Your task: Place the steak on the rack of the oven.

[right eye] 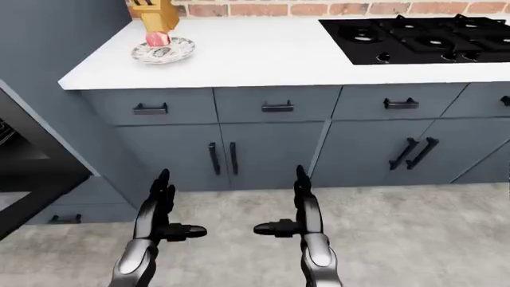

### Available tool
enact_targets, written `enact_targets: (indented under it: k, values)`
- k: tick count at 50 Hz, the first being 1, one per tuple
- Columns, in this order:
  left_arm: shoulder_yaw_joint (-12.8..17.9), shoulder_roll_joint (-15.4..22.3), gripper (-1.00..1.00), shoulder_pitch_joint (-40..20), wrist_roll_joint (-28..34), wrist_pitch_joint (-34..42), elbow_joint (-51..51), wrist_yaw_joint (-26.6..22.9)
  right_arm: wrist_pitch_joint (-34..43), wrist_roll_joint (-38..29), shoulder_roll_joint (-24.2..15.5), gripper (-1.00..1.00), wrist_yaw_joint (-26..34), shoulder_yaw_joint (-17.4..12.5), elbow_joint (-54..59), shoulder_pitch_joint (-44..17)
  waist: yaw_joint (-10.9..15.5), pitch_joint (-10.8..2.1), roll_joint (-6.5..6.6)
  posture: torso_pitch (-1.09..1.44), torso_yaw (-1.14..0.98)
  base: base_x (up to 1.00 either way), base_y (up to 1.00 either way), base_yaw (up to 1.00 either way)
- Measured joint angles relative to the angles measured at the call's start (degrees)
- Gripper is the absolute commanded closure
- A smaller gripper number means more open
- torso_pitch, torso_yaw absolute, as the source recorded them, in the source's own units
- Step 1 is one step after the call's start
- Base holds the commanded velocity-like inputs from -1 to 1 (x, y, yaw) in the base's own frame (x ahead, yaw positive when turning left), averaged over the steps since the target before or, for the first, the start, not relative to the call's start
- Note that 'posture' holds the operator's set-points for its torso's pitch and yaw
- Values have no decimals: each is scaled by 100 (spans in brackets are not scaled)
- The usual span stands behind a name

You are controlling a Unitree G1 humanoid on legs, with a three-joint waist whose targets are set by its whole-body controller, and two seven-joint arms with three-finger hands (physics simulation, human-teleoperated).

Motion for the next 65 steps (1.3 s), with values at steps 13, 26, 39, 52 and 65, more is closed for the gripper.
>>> enact_targets:
  k: [13,26,39,52,65]
  values:
    - [-5,6,-100,-8,-14,-147,-208,-42,-64,11,-6,-100,-13,-13,-343,31,41,-314,-28,0,0,0,0,0]
    - [65,71,-100,-868,3,-303,653,53,35,102,-111,-100,-161,-183,169,-778,49,-418,-33,0,0,0,0,0]
    - [227,278,-100,-1988,-339,573,715,343,765,225,-352,-100,-345,-333,282,-1748,40,-417,-19,0,0,0,0,0]
    - [516,656,-100,-3505,-789,1722,643,706,2614,527,-920,-100,-420,-648,-706,-2917,53,-376,-73,0,0,0,0,0]
    - [633,1132,-100,-4633,-1127,3141,-208,886,4021,890,-1579,-100,-588,-1040,-1644,-4083,59,-325,-59,0,0,0,0,0]
